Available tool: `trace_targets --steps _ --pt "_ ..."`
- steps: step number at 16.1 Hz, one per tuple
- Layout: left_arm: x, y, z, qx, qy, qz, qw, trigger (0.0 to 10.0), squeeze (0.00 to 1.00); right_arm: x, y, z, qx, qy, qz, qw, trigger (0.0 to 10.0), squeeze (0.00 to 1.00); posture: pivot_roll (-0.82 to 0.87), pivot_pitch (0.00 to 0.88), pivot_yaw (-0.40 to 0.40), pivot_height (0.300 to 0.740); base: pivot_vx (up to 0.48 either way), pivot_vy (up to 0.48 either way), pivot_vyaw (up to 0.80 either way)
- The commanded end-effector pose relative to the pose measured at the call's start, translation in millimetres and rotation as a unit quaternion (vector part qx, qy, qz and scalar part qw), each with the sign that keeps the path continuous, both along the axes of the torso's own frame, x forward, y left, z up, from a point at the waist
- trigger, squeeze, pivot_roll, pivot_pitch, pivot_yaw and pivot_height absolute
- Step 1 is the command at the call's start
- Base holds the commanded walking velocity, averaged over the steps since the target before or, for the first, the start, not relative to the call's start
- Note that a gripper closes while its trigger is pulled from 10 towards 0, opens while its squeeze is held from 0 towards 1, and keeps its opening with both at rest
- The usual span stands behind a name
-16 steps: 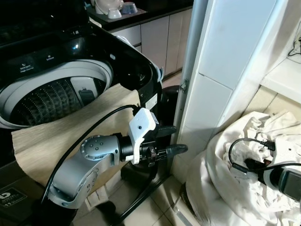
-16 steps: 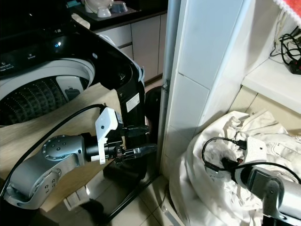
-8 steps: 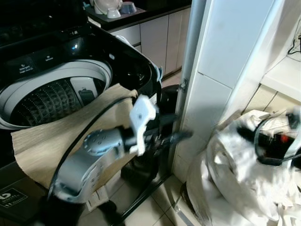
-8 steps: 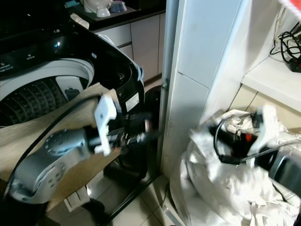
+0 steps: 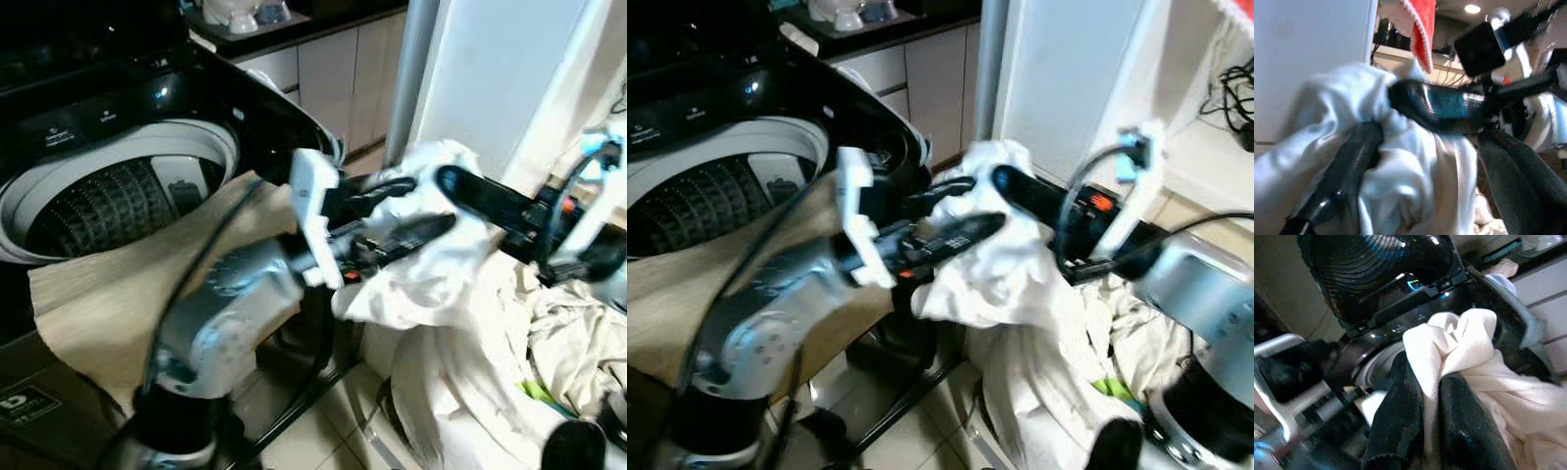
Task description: Clothes washing
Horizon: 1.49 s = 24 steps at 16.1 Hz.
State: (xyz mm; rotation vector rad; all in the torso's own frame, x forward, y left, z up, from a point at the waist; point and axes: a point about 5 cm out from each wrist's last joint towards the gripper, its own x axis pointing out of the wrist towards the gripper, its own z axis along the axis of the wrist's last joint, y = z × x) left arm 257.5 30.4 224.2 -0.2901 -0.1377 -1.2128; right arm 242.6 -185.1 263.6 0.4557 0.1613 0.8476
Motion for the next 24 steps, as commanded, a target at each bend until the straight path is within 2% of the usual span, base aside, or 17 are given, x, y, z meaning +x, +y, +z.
trace_targets --steps 1,2,3,4,5,7,8,9,16,24 --pt "2.0 -5.3 -1 0.020 -0.008 0.006 1.000 10.0 1.00 -0.4 7.7 4 -0.001 -0.005 0.021 1.000 0.0 0.00 -0.13 0.000 0.030 0.740 0.000 0.000 0.00" --pt "4.3 -7.1 -5 0.035 -0.011 0.020 0.999 10.0 1.00 -0.1 10.8 5 0.000 -0.005 0.024 1.000 0.0 0.00 -0.13 0.000 0.030 0.740 0.000 0.000 0.00" --pt "4.9 -7.6 -6 0.042 -0.012 0.023 0.999 10.0 0.82 0.0 11.5 6 0.001 -0.005 0.024 1.000 0.0 0.00 -0.13 0.000 0.030 0.740 0.000 0.000 0.00" --pt "16.1 -5.3 -11 0.074 -0.032 0.083 0.993 10.0 0.00 0.4 13.4 8 0.005 -0.008 0.027 1.000 0.0 0.00 -0.13 0.000 0.030 0.740 0.000 0.000 0.00" --pt "22.3 -3.3 -12 0.085 -0.040 0.116 0.989 10.0 0.00 0.9 14.3 9 0.008 -0.009 0.027 1.000 0.0 0.00 -0.13 0.000 0.030 0.740 0.000 0.000 0.00" --pt "25.3 -1.2 -12 0.085 -0.048 0.126 0.987 10.0 0.00 2.0 13.9 10 0.011 -0.009 0.022 1.000 0.0 0.00 -0.12 0.000 0.031 0.740 0.000 0.000 0.00" --pt "26.1 0.0 -11 0.077 -0.042 0.124 0.988 0.5 0.00 2.3 13.9 11 0.013 -0.009 0.019 1.000 0.0 0.00 -0.12 0.000 0.033 0.740 0.000 0.000 0.00" --pt "25.0 0.4 -10 0.069 -0.043 0.116 0.990 0.0 0.00 2.1 13.9 11 0.012 -0.008 0.016 1.000 0.0 0.00 -0.12 0.000 0.033 0.740 0.000 0.000 0.00" --pt "23.5 3.0 -11 0.052 -0.031 0.107 0.992 0.0 0.00 3.8 12.9 10 0.009 -0.002 -0.002 1.000 0.0 0.00 -0.11 0.000 0.042 0.740 0.000 0.000 0.00" --pt "15.3 5.9 -6 0.024 -0.028 0.067 0.997 0.0 0.00 7.6 8.2 12 0.018 0.000 -0.023 1.000 0.0 0.00 -0.11 0.000 0.044 0.740 0.000 0.000 0.00"
